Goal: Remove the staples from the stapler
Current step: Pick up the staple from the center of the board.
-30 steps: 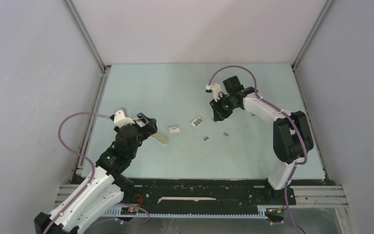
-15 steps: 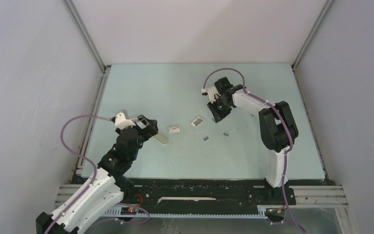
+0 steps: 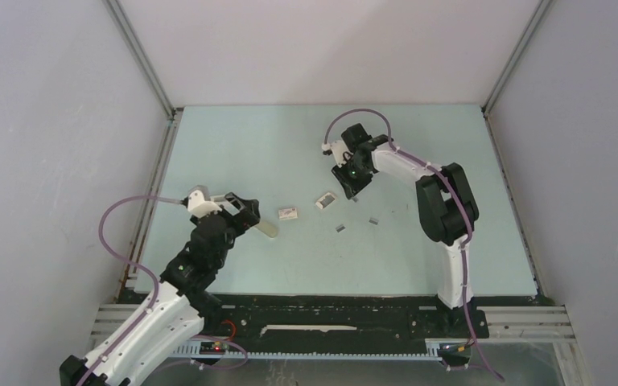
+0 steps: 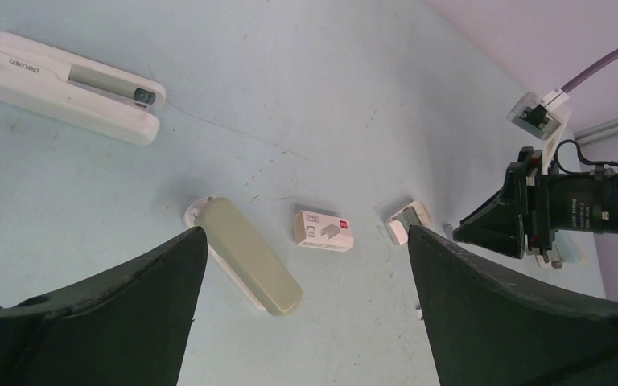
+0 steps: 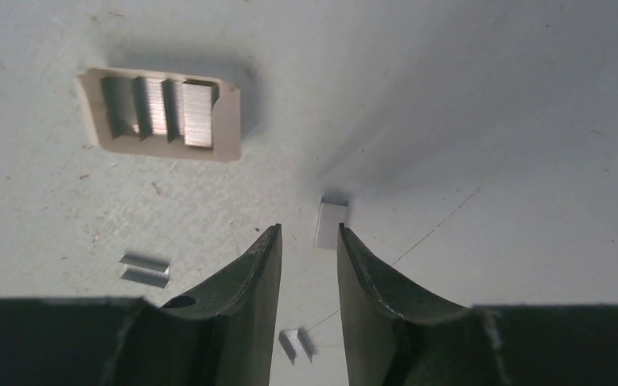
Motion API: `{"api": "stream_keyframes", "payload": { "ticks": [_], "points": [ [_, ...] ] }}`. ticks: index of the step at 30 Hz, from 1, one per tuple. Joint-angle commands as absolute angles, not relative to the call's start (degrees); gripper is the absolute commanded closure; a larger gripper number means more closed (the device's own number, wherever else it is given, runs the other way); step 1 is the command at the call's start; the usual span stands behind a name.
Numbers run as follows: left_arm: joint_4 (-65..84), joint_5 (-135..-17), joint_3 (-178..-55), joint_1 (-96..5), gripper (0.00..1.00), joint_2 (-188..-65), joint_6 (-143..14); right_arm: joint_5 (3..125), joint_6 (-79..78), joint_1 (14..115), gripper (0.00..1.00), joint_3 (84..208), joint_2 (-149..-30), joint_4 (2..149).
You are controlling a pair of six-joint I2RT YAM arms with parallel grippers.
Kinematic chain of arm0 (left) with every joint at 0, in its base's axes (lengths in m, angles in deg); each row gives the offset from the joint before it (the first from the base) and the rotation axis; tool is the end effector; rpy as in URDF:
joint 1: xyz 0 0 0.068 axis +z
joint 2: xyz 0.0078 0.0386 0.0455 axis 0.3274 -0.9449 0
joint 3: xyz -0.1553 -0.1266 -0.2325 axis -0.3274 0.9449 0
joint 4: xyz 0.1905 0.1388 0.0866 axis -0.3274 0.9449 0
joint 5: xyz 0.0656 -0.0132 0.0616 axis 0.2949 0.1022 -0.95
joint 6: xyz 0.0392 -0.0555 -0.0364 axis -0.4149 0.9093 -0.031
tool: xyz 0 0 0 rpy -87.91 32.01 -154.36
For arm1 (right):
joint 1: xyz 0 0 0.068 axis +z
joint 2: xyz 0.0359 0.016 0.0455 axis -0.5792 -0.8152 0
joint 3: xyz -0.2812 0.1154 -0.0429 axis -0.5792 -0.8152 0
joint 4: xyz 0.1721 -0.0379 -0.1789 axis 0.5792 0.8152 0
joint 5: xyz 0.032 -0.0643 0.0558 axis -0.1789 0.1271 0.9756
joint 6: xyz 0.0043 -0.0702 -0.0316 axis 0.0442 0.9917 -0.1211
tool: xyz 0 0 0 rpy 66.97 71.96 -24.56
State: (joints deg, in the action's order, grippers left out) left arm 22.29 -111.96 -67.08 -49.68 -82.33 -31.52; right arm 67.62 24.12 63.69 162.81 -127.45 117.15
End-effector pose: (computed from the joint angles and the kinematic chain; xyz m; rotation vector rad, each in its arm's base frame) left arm 0.1269 -0.0396 0.2495 -0.5498 1.8108 -0.4415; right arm 0.3913 0.2249 0.1933 -1.1397 2.5353 0.3150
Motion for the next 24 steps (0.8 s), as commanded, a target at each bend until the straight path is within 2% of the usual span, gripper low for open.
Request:
{"api": "stream_keyframes", "payload": {
  "ticks": [1,13,24],
  "points": [
    [21.13,-112.09,-65.05,-49.34,0.00,-81.89,-30.29,65.33,23.67,64.09,0.59,166.44,-130.04,119.29],
    [20.43,-111.91,-64.95,-49.34,0.00,-82.65,-30.19,63.31,24.25,64.49,0.60,167.76,-132.01,119.80],
    [20.58,-111.81,-65.00,-49.34,0.00,-82.42,-30.06,64.55,24.07,64.51,0.65,170.79,-134.89,122.35]
  ]
}}
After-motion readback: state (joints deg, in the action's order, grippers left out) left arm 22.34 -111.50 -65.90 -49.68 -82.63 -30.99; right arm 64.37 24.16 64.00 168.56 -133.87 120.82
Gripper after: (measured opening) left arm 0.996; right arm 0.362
